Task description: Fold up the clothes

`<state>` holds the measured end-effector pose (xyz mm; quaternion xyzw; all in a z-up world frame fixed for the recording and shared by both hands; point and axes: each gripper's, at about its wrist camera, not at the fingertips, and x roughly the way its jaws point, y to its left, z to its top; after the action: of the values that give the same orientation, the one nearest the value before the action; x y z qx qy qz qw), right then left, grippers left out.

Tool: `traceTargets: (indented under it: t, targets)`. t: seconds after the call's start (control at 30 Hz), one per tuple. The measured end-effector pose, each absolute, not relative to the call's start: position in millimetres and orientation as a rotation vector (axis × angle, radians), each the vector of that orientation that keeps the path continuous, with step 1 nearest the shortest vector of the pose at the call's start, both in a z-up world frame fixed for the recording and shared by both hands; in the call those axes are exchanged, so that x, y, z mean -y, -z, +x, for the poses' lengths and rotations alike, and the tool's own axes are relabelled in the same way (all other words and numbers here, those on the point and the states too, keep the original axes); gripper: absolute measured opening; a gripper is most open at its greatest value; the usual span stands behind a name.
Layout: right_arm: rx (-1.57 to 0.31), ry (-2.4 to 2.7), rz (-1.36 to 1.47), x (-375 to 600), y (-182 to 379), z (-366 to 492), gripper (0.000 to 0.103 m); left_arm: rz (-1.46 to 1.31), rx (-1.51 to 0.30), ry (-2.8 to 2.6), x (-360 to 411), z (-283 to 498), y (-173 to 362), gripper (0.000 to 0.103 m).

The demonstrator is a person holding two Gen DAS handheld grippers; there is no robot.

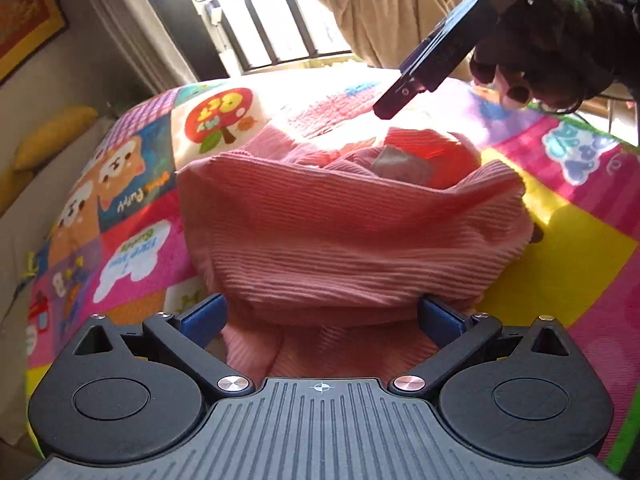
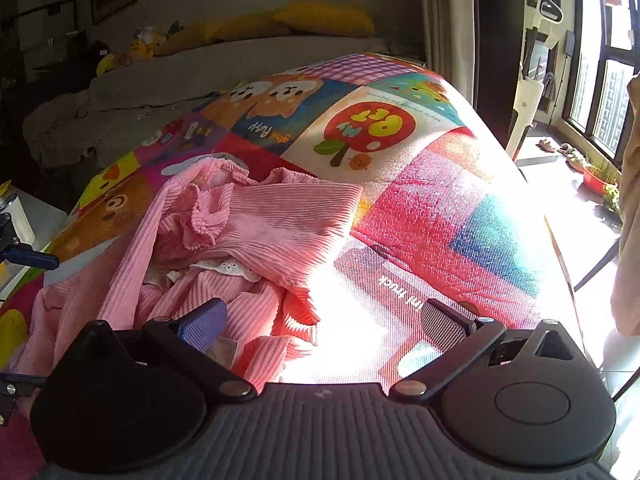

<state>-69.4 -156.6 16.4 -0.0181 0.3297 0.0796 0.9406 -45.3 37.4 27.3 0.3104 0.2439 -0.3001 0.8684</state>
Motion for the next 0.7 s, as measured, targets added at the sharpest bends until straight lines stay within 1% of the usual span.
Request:
traceTargets:
  t: [0.1, 0.17, 0.23, 0.37, 0.4, 0.5, 0.57, 0.63, 0.7]
  targets:
    - [-0.656, -0.183, -0.073, 145, -21, -68, 0.103, 0.677, -0.434, 0.494, -28, -28, -20, 0.103]
    - [-0.652, -0.189, -0.104, 137, -21, -67, 0.103, 0.527, -0.369, 0.371, -47, -13, -42, 0.103]
    - [-0.656, -0.186, -0.145, 132, -17, -65, 0.103, 0.35, -0.366, 0.201, -87, 11, -60, 0.103]
    - [-0.655, -0.138, -0.276, 117, -6, -61, 0.103, 0.075, -0.408, -0.17, -179, 56, -75, 0.103]
    - [-0.639, -0.127, -0.329, 110, -4, -59, 0.103, 0.027, -0.445, -0.193, -198, 60, -71, 0.103]
    - [-0.594, -0.143, -0.455, 85, -4, -49, 0.103, -0.107, -0.566, -0.228, -255, 67, -57, 0.103]
    - [-0.578, -0.176, -0.532, 63, -2, -35, 0.103, -0.205, -0.612, -0.078, -272, 55, -52, 0.103]
    - [-0.603, -0.226, -0.58, 42, 7, -12, 0.103, -0.167, -0.628, 0.122, -257, 44, -51, 0.103]
    - [-0.683, -0.289, -0.573, 26, 18, 17, 0.103, -0.018, -0.631, 0.271, -222, 36, -51, 0.103]
